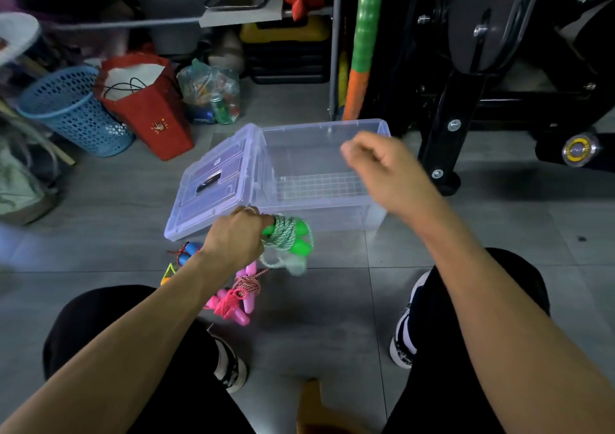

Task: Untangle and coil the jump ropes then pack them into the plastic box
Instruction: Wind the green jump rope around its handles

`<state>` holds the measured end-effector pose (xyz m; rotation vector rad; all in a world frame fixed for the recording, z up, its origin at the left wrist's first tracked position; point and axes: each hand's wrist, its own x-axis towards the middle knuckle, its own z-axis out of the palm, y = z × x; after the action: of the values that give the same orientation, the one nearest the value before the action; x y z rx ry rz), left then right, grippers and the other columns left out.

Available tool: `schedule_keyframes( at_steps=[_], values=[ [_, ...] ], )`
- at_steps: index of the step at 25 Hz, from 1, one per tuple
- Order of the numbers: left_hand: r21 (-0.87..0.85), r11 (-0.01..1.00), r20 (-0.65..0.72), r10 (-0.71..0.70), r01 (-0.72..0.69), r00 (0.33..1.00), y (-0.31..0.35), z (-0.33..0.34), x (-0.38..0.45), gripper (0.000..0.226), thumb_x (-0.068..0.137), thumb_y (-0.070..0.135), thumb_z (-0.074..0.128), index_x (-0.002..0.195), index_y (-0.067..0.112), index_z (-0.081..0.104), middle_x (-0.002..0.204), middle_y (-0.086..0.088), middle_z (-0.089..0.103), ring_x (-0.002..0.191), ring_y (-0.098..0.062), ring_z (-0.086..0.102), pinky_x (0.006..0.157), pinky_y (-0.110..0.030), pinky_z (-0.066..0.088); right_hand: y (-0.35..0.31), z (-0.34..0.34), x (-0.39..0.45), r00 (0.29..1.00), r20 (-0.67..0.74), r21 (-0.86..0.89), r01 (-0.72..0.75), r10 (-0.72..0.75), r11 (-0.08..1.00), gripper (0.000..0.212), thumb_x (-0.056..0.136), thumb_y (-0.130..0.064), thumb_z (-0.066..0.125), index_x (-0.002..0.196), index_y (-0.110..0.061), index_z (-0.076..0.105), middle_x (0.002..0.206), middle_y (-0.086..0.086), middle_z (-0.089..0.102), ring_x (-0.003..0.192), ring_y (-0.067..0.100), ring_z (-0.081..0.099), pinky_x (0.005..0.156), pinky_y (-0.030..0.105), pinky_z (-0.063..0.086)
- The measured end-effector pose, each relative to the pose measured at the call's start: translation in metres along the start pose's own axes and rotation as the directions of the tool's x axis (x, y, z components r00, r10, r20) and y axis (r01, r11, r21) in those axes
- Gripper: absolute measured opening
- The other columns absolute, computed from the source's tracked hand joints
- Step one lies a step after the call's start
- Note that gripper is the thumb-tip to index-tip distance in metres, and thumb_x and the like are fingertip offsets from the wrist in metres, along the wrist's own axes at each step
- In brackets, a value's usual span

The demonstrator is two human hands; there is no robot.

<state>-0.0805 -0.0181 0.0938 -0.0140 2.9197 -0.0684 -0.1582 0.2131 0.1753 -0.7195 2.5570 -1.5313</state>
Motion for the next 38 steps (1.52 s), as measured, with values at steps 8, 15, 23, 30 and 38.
schedule_keyframes(
  at_steps=[8,15,23,30,38],
  values=[
    [-0.439,0.895,-0.078,0.048,-0.078,0.996,-0.008,0.009,-0.005,0.033,0.07,0.031,0.052,0.102,0.029,0.057,0.095,-0.01,0.069,0.091,-0.035,0.062,0.077,-0.043,0.051,0.045,-0.002,0.003,0.948,0.185,-0.282,-0.2,0.258,0.938,0.016,0.092,-0.034,0.06,0.088,-0.019,0.065,0.082,-0.009,0.065,0.072,0.007,0.058,0.06,0.025,0.042],
    [-0.852,0.514,0.029,0.236,-0.099,0.971,-0.008,-0.009,-0.011,0.024,0.077,0.007,0.075,0.092,0.025,0.074,0.091,-0.014,0.072,0.082,-0.021,0.065,0.081,-0.037,0.053,0.031,0.035,-0.003,0.834,0.487,0.045,-0.318,0.258,0.947,0.033,0.102,-0.032,0.045,0.124,-0.017,0.064,0.121,-0.008,0.065,0.112,0.004,0.059,0.092,0.011,0.041],
    [-0.995,-0.086,0.05,0.034,0.053,0.998,-0.019,-0.035,-0.022,0.021,0.075,0.005,0.065,0.09,0.015,0.075,0.083,-0.008,0.07,0.074,-0.018,0.067,0.07,-0.027,0.057,0.027,0.041,-0.003,0.738,0.625,0.389,-0.579,0.257,0.717,0.038,0.104,-0.029,0.034,0.088,-0.006,0.059,0.058,0.002,0.038,0.051,0.016,0.032,0.054,0.028,0.034],
    [-0.749,0.578,0.146,-0.333,0.324,0.932,-0.015,-0.014,-0.005,0.012,0.088,0.014,0.062,0.077,0.009,0.063,0.073,-0.01,0.063,0.062,-0.03,0.06,0.056,-0.032,0.051,0.012,0.063,-0.023,0.826,0.544,-0.487,0.164,0.151,0.858,0.032,0.1,-0.036,0.043,0.077,-0.016,0.051,0.076,0.004,0.052,0.08,0.025,0.047,0.067,0.035,0.035],
    [-0.046,0.993,-0.195,-0.12,0.113,0.973,0.017,-0.013,-0.005,0.024,0.09,0.022,0.053,0.114,0.018,0.054,0.101,-0.011,0.063,0.094,-0.037,0.061,0.064,-0.033,0.034,0.018,0.03,-0.01,0.95,0.303,-0.405,0.061,0.071,0.912,0.029,0.089,-0.043,0.064,0.076,-0.018,0.059,0.064,-0.004,0.056,0.07,0.02,0.052,0.061,0.034,0.043]
  ],
)
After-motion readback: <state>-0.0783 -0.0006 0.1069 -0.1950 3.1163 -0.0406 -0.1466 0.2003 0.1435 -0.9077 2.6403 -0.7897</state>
